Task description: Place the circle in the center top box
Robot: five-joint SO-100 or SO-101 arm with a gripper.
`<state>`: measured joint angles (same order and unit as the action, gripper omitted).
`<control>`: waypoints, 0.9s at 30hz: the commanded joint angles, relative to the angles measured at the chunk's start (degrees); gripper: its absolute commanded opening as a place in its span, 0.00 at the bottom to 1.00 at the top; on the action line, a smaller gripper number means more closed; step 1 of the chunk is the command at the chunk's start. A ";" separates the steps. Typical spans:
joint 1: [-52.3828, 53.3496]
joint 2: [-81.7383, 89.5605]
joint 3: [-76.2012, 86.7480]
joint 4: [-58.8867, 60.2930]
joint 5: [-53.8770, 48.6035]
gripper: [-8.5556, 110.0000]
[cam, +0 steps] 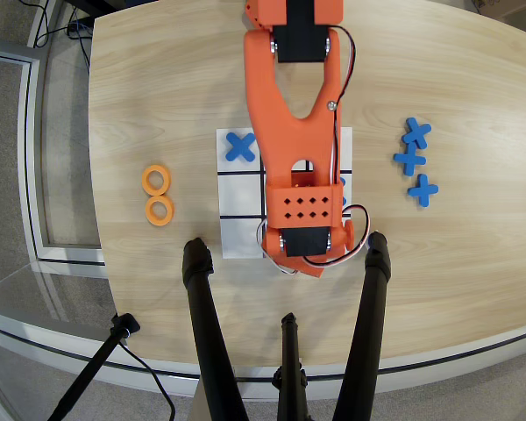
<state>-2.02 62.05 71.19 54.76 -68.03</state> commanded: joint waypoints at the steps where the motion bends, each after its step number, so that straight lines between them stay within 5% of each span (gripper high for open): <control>1: 0.44 -0.70 -2.55 -0.53 0.35 0.07; 27: -1.23 -5.98 -3.96 -0.53 0.97 0.07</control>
<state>-3.34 55.81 69.61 53.61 -66.53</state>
